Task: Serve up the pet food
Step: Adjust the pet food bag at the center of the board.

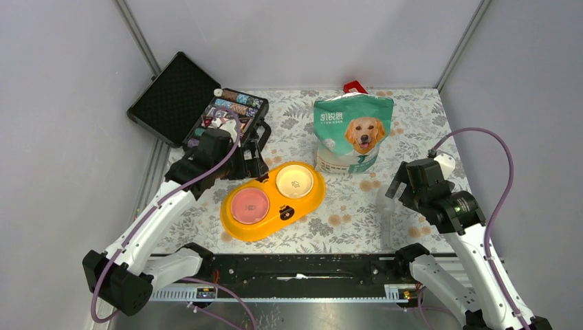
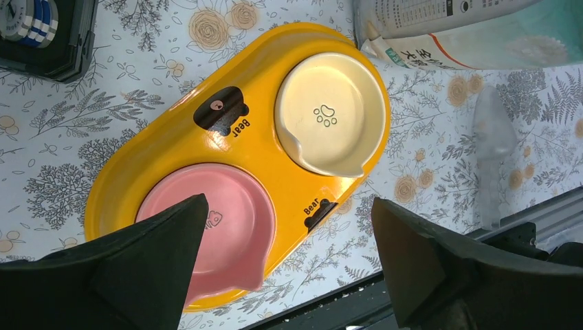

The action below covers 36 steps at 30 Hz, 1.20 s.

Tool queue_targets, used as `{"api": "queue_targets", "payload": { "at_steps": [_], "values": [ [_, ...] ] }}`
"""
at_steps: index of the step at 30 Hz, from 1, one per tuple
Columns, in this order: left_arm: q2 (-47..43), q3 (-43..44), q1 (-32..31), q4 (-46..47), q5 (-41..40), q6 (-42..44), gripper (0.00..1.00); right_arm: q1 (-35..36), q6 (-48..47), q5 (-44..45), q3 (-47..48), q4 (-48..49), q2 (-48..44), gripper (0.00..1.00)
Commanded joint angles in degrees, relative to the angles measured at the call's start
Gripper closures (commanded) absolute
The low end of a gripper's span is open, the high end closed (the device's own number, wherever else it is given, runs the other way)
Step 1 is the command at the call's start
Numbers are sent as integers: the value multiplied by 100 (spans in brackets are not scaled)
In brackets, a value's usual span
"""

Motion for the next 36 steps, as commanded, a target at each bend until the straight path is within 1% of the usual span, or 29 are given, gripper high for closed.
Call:
{"api": "queue_targets", "payload": {
  "at_steps": [1, 5, 9, 11, 13, 16, 19, 21, 24, 27, 29, 31, 33, 35, 36],
  "values": [
    [74, 335, 34, 296, 24, 16, 1, 30, -12, 251, 130, -121, 51, 0],
    [73, 388, 34, 359, 59, 52, 1, 30, -13, 227, 87, -59, -21, 0],
    [367, 840, 34, 94, -12, 249, 1, 30, 26, 72, -62, 101, -177, 0],
    [587, 1247, 29, 1, 149, 438, 2, 30, 25, 24, -135, 199, -278, 0],
    [852, 1789, 25, -50, 372, 640, 5, 30, 20, 41, -163, 254, -359, 0],
    [1351, 2712, -27, -2, 884, 949, 7, 30, 36, 59, -125, 314, -435, 0],
    [1701, 3223, -116, 554, 1498, 1119, 9, 30, 82, 28, 5, 333, -469, 1],
    [1952, 3519, -189, 853, 1758, 1167, 9, 30, 102, -9, 65, 333, -504, 1],
    [2398, 4112, -328, 910, 1811, 1290, 6, 30, 98, -39, 133, 353, -541, 1],
    [2693, 4398, -423, 984, 1899, 1416, 6, 34, 13, -189, 236, 463, -542, 1],
    [2774, 4390, -457, 1173, 1974, 1524, 6, 31, -300, -580, 376, 717, -510, 2],
    [2807, 4272, -459, 1425, 2128, 1575, 6, 30, -962, -1439, 548, 1245, -441, 3],
    [2941, 4216, -459, 1520, 2548, 1704, 6, 30, -1688, -2239, 858, 1502, -198, 1],
    [3106, 4325, -464, 1467, 2873, 1766, 6, 29, -2292, -2546, 1382, 1486, 252, 0],
    [3169, 4365, -467, 1456, 2950, 1763, 6, 27, -2437, -2476, 1504, 1498, 416, 0]
  ]
}}
